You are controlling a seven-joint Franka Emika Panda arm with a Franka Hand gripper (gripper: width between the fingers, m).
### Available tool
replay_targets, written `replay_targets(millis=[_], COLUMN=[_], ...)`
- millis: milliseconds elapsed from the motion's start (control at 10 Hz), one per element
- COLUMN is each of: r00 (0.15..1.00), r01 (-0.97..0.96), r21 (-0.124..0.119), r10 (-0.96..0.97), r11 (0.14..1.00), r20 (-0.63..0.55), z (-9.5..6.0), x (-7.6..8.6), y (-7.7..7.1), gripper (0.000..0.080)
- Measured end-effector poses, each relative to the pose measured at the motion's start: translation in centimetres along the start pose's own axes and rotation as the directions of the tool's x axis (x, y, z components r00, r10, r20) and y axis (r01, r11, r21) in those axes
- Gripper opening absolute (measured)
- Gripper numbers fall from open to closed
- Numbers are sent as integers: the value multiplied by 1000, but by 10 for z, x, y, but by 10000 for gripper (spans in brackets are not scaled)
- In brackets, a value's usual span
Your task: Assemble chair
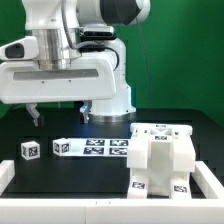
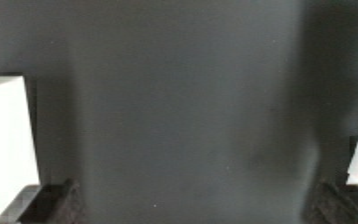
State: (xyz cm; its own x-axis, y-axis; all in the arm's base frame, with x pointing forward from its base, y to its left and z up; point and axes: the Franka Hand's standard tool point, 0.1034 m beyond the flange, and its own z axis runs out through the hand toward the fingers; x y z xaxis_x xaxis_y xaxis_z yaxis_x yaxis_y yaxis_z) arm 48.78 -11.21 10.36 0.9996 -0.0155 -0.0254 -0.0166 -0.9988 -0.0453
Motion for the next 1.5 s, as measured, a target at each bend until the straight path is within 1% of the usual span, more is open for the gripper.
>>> replay_targets(millis=[100,200,300,400,500,600,700,800,900,1000,1100,1200,1300,1400,1500], r00=[997,989,974,961,943,926,899,888,863,847,829,780,762,740,717], r01=[16,-53,-117,-146,-140,-142,-143,-114,-62,-30,-96,-99,-96,-105,-113], r21=[-2,-6,-6,-2,9,12,19,19,34,55,59,56,56,49,35], r10=[-15,53,116,143,131,129,122,93,37,-3,47,43,37,45,57], r11=[1000,999,993,989,990,990,989,993,997,998,994,993,994,993,993], r20=[82,139,195,235,306,354,420,451,505,531,557,624,646,671,695], z=[8,13,17,16,16,17,20,31,41,48,53,51,54,56,61], x=[-11,-15,-18,-20,-24,-23,-27,-33,-47,-56,-64,-68,-64,-67,-77], y=[14,18,11,2,0,0,-2,-2,-1,3,9,10,9,8,6], gripper=[649,649,649,649,649,649,649,649,649,649,649,649,649,649,649])
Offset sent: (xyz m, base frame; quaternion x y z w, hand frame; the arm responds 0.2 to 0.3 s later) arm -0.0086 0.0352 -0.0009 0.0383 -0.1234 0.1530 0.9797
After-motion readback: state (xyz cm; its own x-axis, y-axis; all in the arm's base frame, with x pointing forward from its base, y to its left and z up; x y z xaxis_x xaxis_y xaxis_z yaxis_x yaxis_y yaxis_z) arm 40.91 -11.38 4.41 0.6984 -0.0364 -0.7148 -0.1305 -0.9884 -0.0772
